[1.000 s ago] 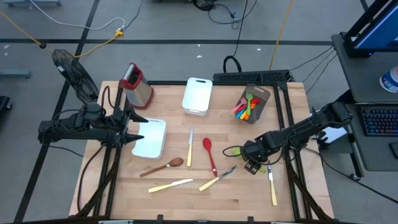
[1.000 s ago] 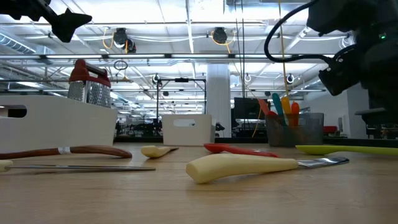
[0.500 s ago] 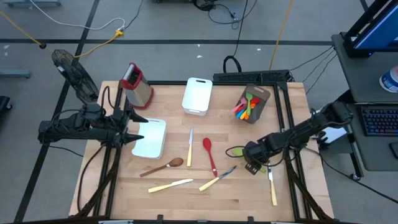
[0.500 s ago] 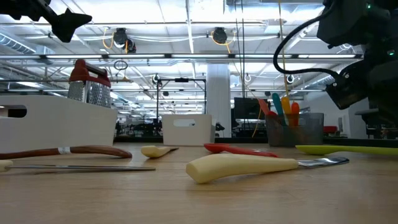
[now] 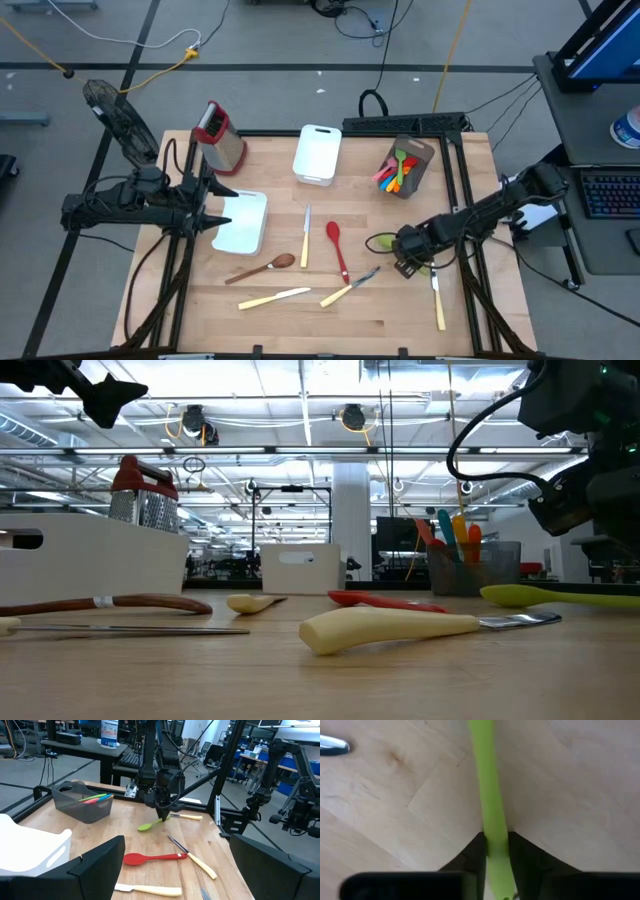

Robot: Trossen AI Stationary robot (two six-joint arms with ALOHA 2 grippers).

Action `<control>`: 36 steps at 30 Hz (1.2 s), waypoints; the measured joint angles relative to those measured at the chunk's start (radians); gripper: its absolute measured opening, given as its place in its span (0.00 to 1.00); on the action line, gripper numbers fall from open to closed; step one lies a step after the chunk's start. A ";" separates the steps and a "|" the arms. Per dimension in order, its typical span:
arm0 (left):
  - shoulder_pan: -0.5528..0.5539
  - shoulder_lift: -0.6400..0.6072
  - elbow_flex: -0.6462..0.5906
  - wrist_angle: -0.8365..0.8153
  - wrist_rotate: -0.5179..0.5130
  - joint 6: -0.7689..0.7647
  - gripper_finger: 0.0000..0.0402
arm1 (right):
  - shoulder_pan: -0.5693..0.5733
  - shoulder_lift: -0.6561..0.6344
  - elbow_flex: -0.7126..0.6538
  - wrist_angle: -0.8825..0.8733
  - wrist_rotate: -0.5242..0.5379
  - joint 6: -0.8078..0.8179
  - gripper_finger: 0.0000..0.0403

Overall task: Pick & Place Kitchen Items
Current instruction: Put the light green serving spoon into the top white bin

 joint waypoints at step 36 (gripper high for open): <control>0.000 0.000 0.000 0.109 0.000 -0.026 0.91 | -0.003 -0.144 0.029 0.283 0.040 0.034 0.10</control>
